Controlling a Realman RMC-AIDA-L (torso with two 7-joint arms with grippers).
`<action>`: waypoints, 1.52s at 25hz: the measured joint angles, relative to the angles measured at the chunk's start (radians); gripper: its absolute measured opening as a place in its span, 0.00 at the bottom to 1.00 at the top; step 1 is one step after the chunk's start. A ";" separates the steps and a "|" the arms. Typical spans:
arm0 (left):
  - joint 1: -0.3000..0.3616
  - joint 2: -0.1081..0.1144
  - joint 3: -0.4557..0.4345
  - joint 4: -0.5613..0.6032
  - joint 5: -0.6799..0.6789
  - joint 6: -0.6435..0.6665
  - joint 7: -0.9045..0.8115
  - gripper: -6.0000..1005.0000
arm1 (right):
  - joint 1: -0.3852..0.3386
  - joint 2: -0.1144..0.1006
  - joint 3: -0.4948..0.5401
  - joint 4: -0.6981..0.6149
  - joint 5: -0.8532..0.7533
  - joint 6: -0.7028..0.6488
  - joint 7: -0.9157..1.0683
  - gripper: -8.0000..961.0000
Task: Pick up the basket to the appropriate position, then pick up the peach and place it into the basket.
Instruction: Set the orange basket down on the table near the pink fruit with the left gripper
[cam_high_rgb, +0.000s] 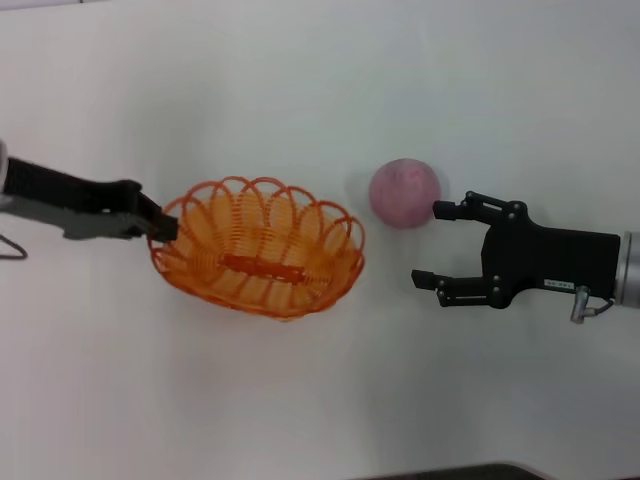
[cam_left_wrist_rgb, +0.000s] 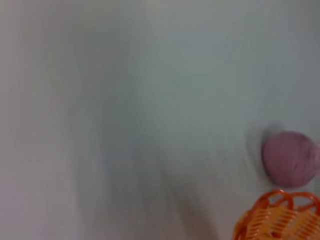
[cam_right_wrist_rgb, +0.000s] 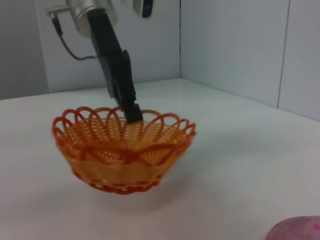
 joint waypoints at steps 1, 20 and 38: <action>0.021 -0.016 -0.002 0.020 -0.016 -0.008 -0.004 0.05 | 0.000 0.000 0.001 0.000 0.000 0.000 0.000 0.98; 0.316 -0.062 0.325 0.184 -0.346 -0.290 -0.149 0.05 | 0.001 0.001 0.010 0.000 0.000 -0.001 0.000 0.97; 0.539 -0.062 0.670 0.429 -0.454 -0.431 -0.323 0.05 | -0.009 0.001 0.012 0.000 0.037 0.007 -0.007 0.97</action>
